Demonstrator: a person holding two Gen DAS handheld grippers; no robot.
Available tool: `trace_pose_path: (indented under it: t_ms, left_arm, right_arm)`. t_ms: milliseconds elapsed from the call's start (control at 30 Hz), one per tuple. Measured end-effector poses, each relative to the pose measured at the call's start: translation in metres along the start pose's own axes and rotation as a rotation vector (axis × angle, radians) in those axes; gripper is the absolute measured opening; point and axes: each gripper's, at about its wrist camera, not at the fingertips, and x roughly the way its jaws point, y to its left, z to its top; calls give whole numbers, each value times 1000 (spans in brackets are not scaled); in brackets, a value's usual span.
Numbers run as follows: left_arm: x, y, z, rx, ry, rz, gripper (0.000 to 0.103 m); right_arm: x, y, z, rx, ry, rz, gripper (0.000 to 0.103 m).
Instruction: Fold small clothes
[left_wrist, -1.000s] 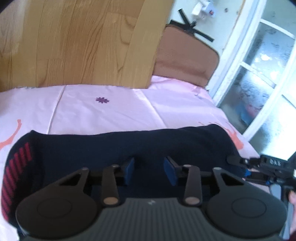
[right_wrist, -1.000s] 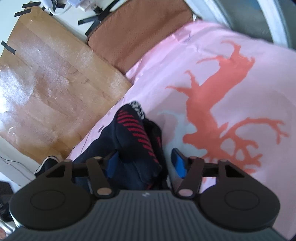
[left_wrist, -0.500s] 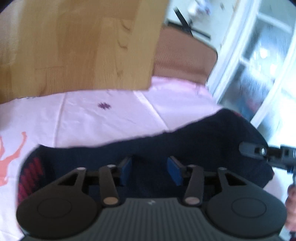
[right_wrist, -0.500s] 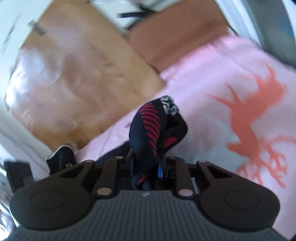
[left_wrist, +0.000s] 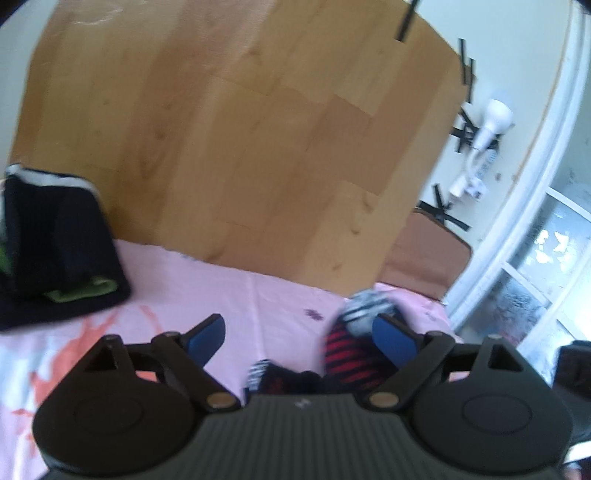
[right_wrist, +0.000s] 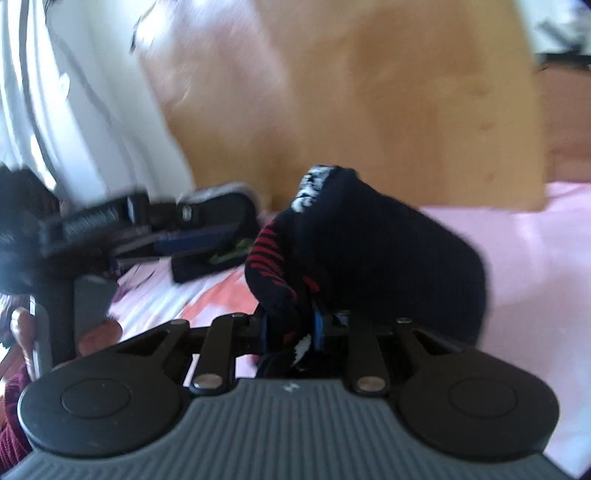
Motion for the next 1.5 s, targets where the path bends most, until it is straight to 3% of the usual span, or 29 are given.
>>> trace_pose_path:
  t_ms: [133,200,267,333,433,567,667,767,800,900,1000,1167,1267,1367,1400,1433,1500]
  left_arm:
    - [14,12,-12,-23,51,28,90]
    - [26,16,-22,-12,89,47,89]
    - [39,19,-30,-11,132,55,89]
    - [46,23,-36,-19,153,46,88]
    - [54,25,-35,-31,160,49,88]
    - [54,24,-30,-46,166,24,80]
    - [61,11,-23,-27,179,6,62]
    - [76,-2,-21,30,212,60,53]
    - [83,-4,-22,40,231,75,52]
    - [102,-11,-29,77,264,133,52]
    - [107,-18,-37,112,253,182,54]
    - [106,-12,-40,78,255,184,58]
    - [104,-10,-40,47,265,196,70]
    - [95,-8,-39,25,262,207,80]
    - [92,-9,-38,24,257,211,80]
    - [88,-10,-38,28,251,221,81]
    - [79,-14,-39,57,234,253,84]
  right_arm:
    - [71,1,-25,-33,139,-14,25]
    - [70,-1,-31,-57,81,-4,25]
    - [59,-5,-29,-51,76,29,34]
    - [47,-8,-26,-53,95,90,52]
    - [10,-14,-21,-76,20,116,53]
    - [-17,-31,0,-47,-92,18,52]
    - [-4,-52,14,24,-85,-50,48]
    - [16,-60,18,-2,-62,-118,36]
    - [20,-61,17,-24,-51,-153,36]
    - [24,-72,15,-8,-17,-152,36]
    - [33,-83,14,-6,-13,-154,36]
    - [30,-76,4,-16,-33,-163,37]
    - [29,-67,0,-73,-49,-193,37]
    - [17,-67,-4,-80,-85,-177,41]
    - [8,-66,-6,-71,-103,-162,49]
    - [-1,-66,-8,-58,-119,-149,67]
    - [-19,-64,-14,-44,-169,-156,81]
